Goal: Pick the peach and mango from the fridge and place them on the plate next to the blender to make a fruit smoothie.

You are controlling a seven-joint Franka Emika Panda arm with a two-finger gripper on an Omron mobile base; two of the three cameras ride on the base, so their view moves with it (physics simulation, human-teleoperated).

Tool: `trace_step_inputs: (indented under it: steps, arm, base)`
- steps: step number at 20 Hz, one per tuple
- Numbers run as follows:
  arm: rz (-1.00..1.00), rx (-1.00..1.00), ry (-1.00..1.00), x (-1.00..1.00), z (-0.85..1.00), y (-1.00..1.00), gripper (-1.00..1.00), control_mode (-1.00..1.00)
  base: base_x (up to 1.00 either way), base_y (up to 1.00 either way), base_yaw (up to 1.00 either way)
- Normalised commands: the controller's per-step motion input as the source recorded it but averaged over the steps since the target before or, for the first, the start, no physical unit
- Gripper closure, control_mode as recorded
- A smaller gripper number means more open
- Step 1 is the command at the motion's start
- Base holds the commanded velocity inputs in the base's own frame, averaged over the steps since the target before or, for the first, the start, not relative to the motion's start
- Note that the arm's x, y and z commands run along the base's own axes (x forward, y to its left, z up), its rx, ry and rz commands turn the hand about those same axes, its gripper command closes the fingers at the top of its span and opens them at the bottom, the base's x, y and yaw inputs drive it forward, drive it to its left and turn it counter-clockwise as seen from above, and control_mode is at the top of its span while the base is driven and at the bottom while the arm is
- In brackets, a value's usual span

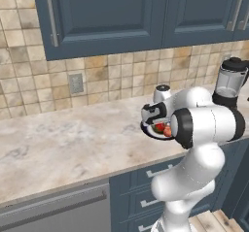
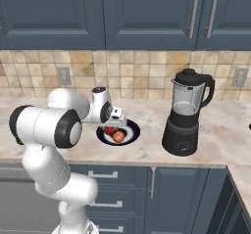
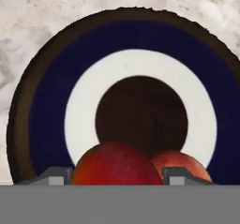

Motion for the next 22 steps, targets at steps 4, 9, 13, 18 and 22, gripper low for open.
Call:
trace_step_inputs:
  steps: [4,9,13,18,22]
  arm:
    - [0.00,0.01,0.00,0.12,-0.24,0.00,-1.00,-1.00]
    - [0.00,0.03,-0.01,0.00,0.01,0.00,-1.00,-1.00]
    - [0.00,0.03,-0.01,-0.18,0.31,0.00,-1.00,-1.00]
    - [0.00,0.00,-0.08,-0.48,0.57,0.00,-1.00,-1.00]
    - [0.00,0.00,-0.18,-0.90,0.44,0.00,-1.00,-1.00]
  base:
    - [0.00,0.00,0.00]
    - [0.00,0.00,0.00]
    - [0.00,0.00,0.00]
    - [0.00,0.00,0.00]
    - [0.00,0.00,0.00]
